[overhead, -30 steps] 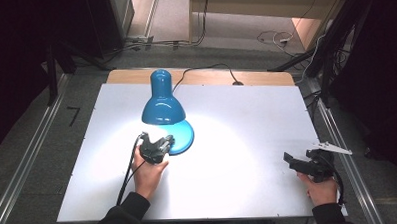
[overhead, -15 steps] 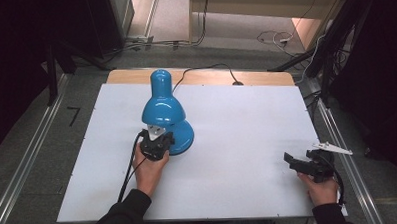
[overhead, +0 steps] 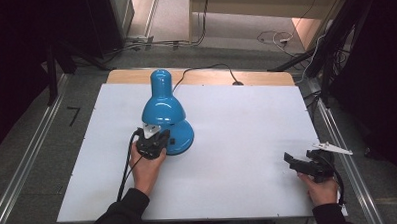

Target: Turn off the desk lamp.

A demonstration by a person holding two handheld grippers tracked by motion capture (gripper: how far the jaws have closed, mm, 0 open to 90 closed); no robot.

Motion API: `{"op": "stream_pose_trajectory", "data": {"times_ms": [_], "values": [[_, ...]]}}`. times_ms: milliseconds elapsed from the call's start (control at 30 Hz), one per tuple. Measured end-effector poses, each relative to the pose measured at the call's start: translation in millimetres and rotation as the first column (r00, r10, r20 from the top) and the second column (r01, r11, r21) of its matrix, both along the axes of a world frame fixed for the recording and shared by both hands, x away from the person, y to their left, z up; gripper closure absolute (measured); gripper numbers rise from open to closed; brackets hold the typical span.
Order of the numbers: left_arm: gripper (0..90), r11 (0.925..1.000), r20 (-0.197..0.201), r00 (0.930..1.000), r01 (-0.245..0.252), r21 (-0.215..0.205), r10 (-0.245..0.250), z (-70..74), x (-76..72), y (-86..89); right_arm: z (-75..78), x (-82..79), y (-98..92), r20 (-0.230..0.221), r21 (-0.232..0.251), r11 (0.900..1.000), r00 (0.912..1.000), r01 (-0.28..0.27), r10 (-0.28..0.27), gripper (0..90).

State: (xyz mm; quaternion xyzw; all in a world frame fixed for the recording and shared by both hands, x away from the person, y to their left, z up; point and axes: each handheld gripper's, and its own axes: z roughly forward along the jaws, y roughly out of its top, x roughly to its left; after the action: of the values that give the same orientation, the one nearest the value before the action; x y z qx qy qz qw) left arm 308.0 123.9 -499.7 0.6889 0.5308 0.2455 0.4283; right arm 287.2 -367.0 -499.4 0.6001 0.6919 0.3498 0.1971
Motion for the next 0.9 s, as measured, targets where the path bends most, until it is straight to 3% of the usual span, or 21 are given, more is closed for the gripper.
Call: {"op": "stream_pose_trajectory", "data": {"times_ms": [467,767,900], "values": [[78.3,0.9995,0.012,0.9999,-0.001,-0.030,0.002,4.3,-2.0,4.3,0.0,-0.7,-0.6,0.001,0.000,1.000,1.0000,0.002,-0.002,6.4],[64.0,0.9983,-0.015,0.9999,0.007,-0.058,-0.008,4.1,-0.7,8.3,0.0,-0.9,-0.8,0.002,-0.001,1.000,1.0000,0.002,-0.002,6.4],[56.4,0.9979,-0.003,1.0000,-0.008,-0.064,0.008,5.2,-1.1,9.4,0.1,-1.1,-1.1,0.002,-0.001,1.000,1.0000,0.001,-0.001,6.4]]}}
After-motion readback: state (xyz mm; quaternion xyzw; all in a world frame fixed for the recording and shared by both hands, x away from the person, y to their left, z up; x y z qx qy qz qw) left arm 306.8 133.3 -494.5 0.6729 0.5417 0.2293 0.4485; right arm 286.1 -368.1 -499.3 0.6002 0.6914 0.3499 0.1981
